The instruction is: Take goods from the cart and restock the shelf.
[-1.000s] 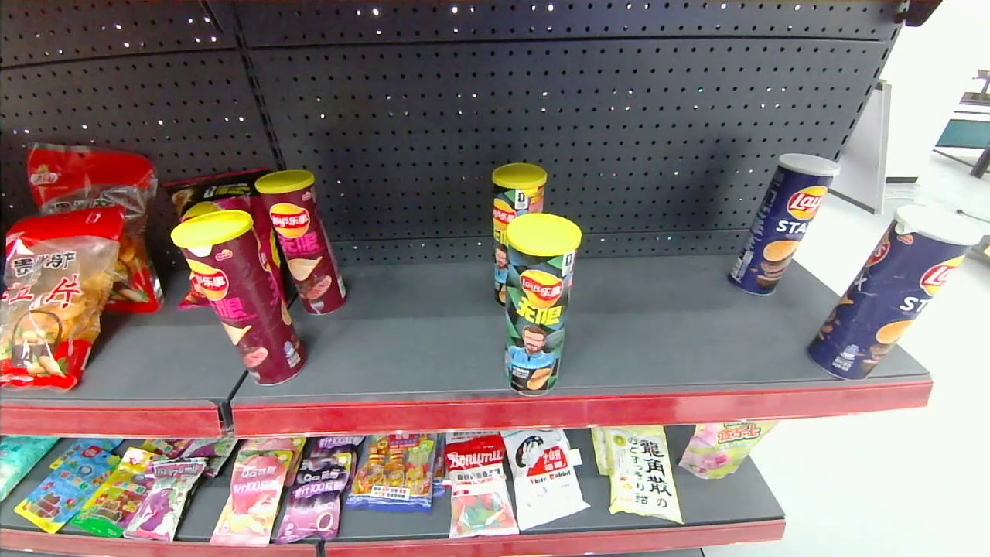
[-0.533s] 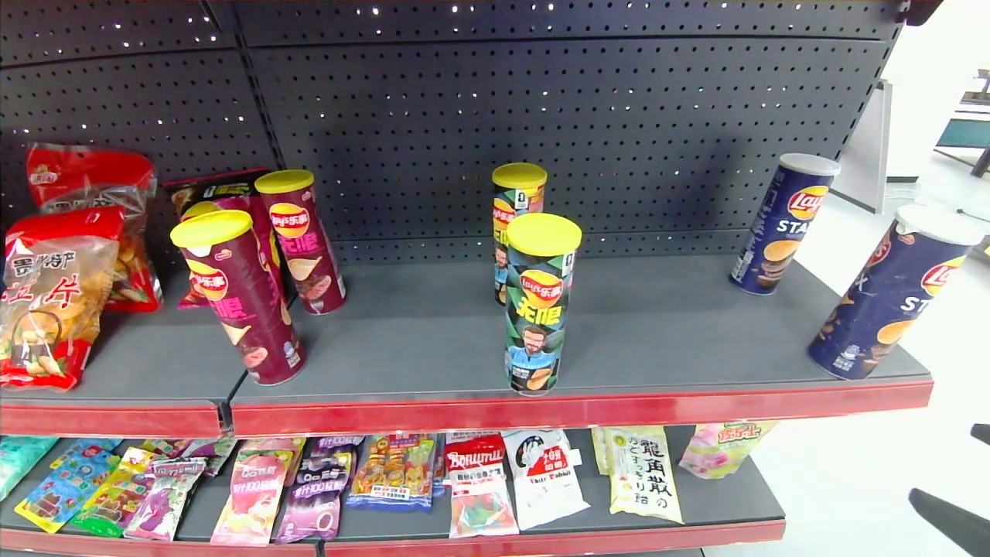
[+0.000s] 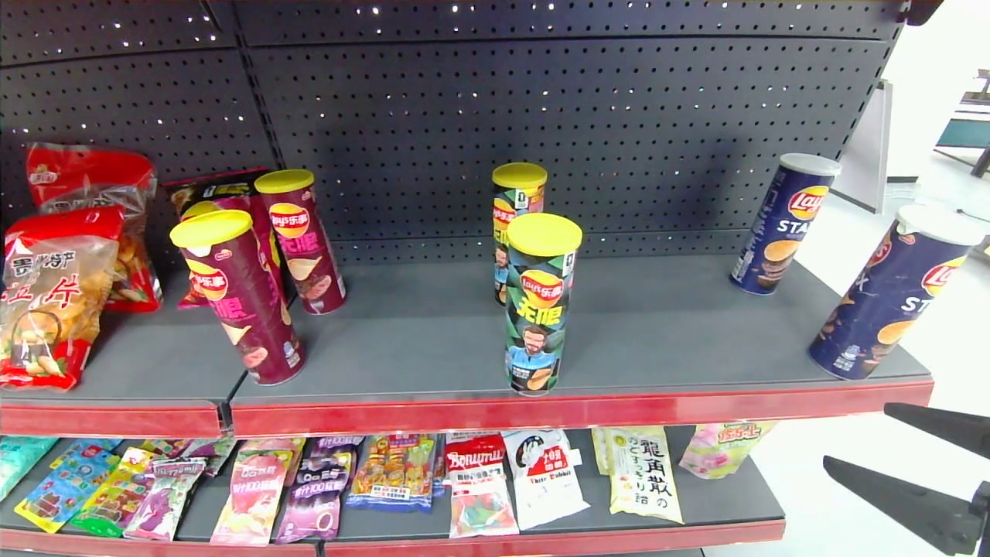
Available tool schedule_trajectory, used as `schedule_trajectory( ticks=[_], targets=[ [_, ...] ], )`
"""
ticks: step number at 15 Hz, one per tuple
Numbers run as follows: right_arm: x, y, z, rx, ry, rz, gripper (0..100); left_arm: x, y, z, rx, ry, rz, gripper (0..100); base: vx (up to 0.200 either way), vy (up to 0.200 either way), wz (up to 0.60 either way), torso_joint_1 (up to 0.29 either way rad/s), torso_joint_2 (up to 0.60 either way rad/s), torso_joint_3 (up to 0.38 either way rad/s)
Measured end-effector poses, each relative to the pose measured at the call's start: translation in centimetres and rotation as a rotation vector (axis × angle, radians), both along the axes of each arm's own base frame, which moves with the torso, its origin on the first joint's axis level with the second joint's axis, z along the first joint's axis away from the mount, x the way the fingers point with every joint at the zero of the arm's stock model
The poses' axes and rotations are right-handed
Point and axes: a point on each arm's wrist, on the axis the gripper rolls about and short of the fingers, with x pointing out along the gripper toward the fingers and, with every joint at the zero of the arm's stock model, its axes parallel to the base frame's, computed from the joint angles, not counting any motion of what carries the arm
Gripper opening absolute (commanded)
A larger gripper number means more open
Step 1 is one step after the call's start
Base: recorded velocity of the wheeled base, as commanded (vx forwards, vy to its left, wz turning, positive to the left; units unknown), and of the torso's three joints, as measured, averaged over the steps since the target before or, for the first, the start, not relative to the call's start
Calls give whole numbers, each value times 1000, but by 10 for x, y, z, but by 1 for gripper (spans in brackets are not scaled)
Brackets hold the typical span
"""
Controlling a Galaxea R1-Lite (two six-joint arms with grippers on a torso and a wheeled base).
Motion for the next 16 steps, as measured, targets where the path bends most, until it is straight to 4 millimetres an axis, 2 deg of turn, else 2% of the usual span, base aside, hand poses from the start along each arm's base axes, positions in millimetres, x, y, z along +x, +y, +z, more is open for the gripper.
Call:
schedule_trajectory(
  ticks=[10,13,16],
  targets=[
    [6,3,-12,-37,59,21,100,-2,0,-1,-2,-24,-3,100,0,0,0,0,0,0],
    [17,9,-11,-53,90,48,100,-2,0,-1,-2,-23,-3,100,0,0,0,0,0,0],
    [39,19,-7,-65,124,66,100,-2,0,-1,-2,-23,-4,100,0,0,0,0,0,0]
  ],
)
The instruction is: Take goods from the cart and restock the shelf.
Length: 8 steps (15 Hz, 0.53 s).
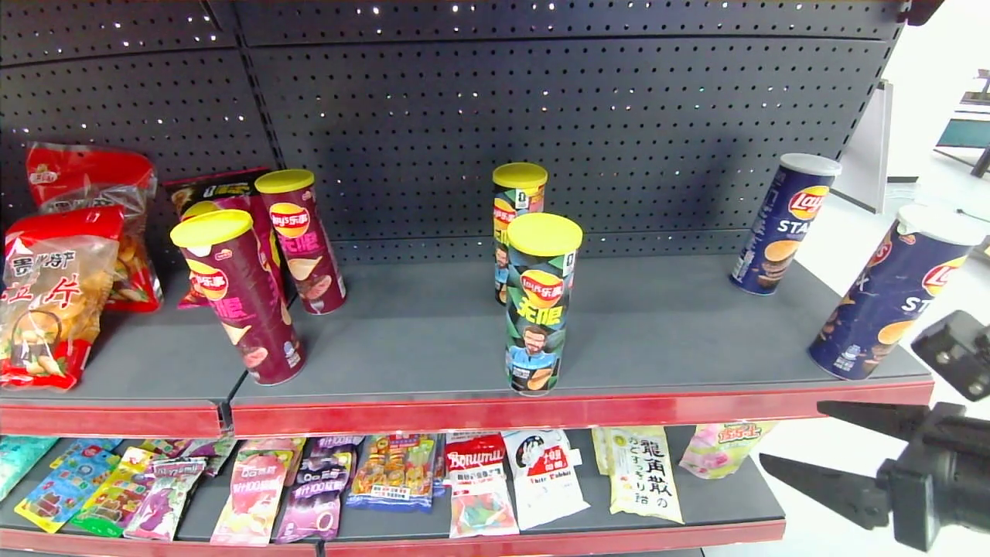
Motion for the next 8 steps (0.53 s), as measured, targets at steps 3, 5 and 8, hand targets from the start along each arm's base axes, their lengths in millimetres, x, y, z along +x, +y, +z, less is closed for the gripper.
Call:
schedule_trajectory(
  ticks=[3,5,8],
  targets=[
    [36,12,5,-27,7,-33,100,0,0,0,0,-1,0,100,0,0,0,0,0,0],
    [63,21,7,-46,19,-58,100,0,0,0,0,-1,0,100,0,0,0,0,0,0],
    [95,32,6,-58,41,-68,100,0,0,0,0,-1,0,100,0,0,0,0,0,0]
  ],
)
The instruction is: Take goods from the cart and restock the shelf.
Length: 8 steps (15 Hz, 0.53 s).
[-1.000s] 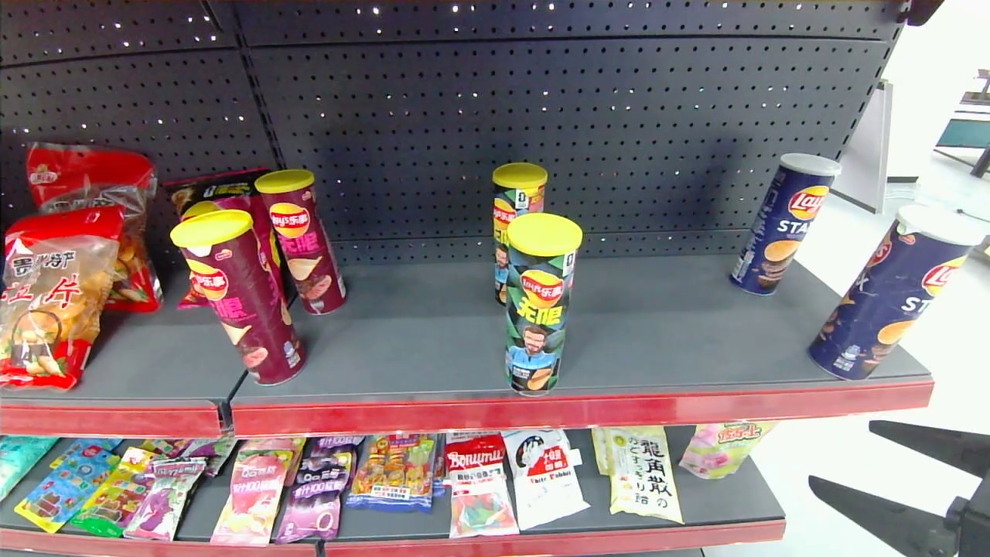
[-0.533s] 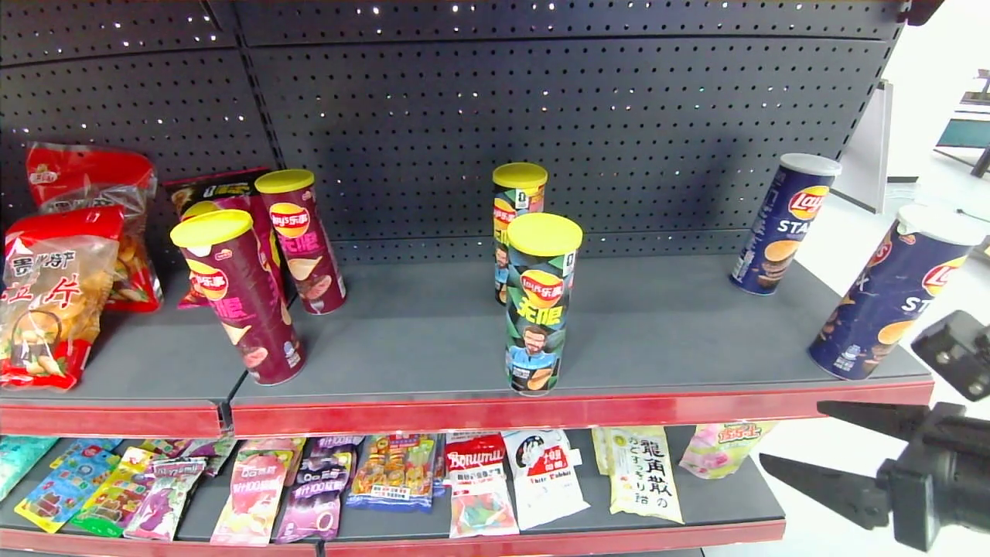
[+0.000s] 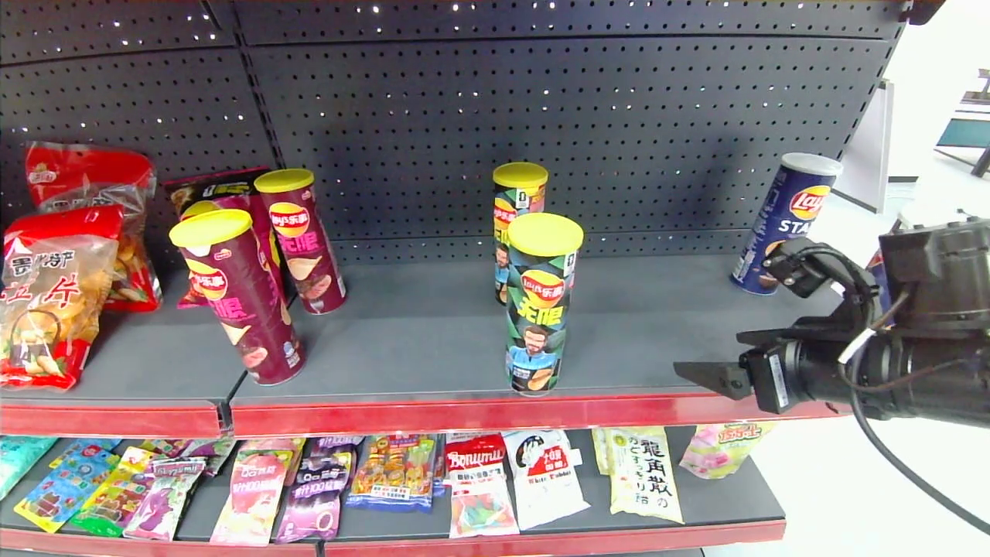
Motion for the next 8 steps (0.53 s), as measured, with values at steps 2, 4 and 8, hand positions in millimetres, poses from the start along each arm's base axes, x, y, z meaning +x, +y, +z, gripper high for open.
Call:
schedule_trajectory(
  ticks=[2,4,8],
  targets=[
    [17,6,-3,-8,15,-3,100,0,0,0,0,1,0,100,0,0,0,0,0,0],
    [32,12,-6,-13,22,-5,100,0,0,0,0,1,0,100,0,0,0,0,0,0],
    [50,32,-17,-49,43,6,100,0,0,0,0,0,0,100,0,0,0,0,0,0]
  ],
)
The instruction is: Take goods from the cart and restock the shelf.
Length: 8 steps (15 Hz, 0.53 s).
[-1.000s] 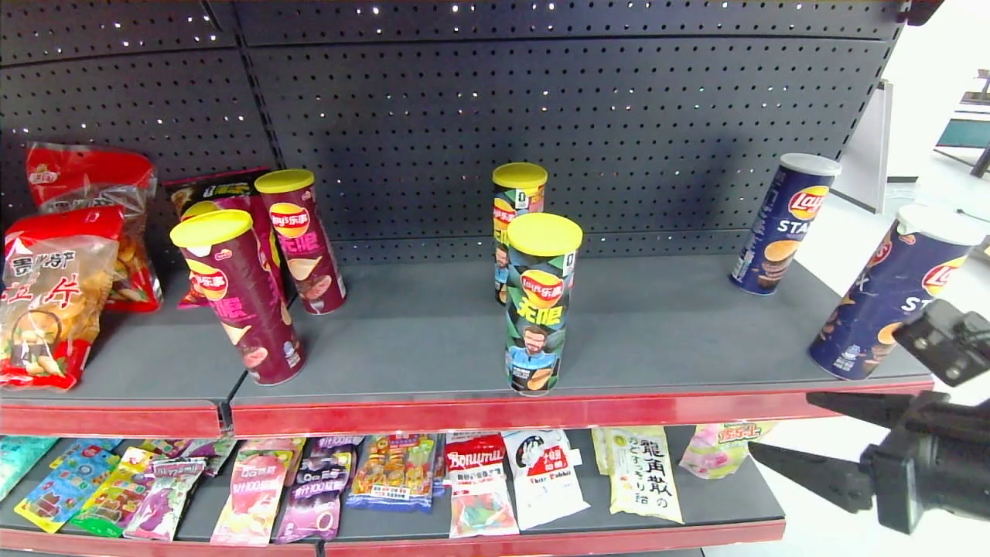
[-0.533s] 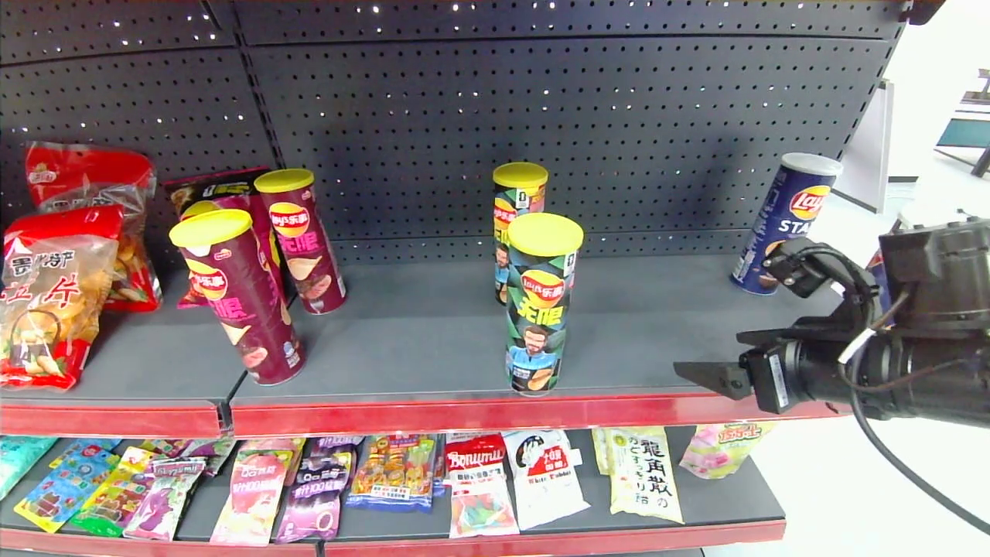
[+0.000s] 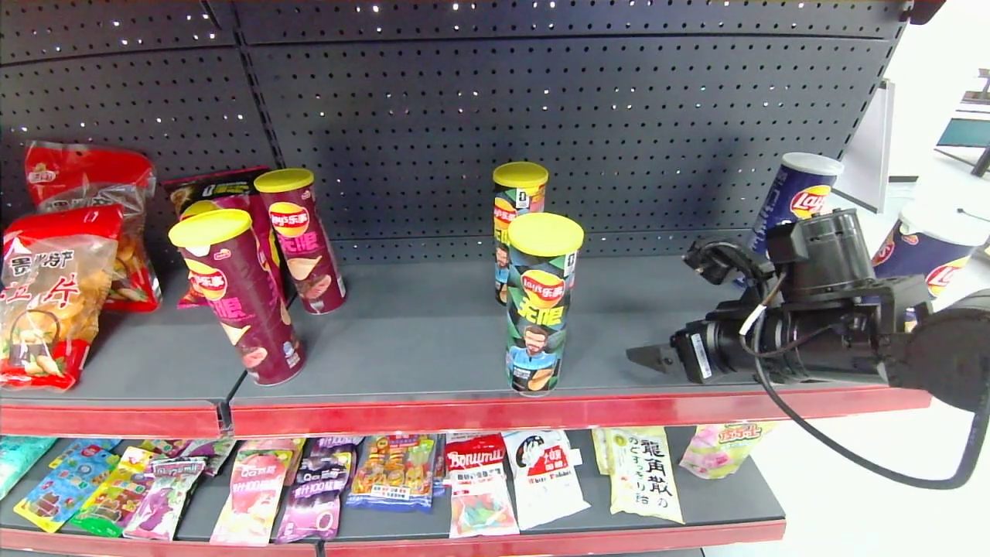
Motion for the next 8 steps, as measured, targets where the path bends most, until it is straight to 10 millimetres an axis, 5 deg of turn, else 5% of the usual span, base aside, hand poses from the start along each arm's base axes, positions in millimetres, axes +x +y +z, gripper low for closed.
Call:
schedule_trajectory(
  ticks=[8],
  targets=[
    [13,35,-17,-27,37,60,100,0,0,0,0,-1,0,100,0,0,0,0,0,0]
  ],
)
